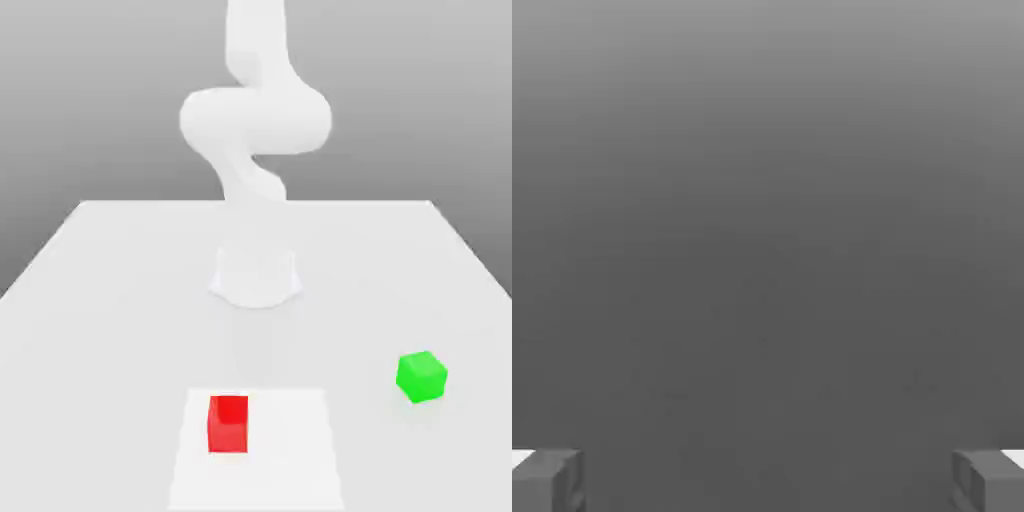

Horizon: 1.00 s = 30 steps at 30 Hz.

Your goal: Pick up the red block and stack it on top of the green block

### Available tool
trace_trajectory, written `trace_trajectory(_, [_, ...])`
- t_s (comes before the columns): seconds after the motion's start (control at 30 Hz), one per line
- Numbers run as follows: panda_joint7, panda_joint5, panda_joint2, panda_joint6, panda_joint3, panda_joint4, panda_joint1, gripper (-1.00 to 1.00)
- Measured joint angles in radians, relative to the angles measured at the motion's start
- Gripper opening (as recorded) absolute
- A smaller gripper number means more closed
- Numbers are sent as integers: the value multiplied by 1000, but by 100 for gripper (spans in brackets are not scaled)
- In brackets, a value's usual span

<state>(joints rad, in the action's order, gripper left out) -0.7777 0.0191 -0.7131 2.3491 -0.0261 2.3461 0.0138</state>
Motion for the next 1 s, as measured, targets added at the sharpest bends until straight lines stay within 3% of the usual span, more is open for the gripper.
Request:
trace_trajectory(0.4, [96,73,452,250,-76,232,41,0])
trace_trajectory(0.63, [84,22,700,396,-90,365,24,0])
trace_trajectory(0.87, [117,57,947,594,-45,363,-14,0])
trace_trajectory(0.9, [122,65,972,615,-35,359,-22,-100])
trace_trajectory(1.0, [121,64,972,614,-35,359,-22,-100])
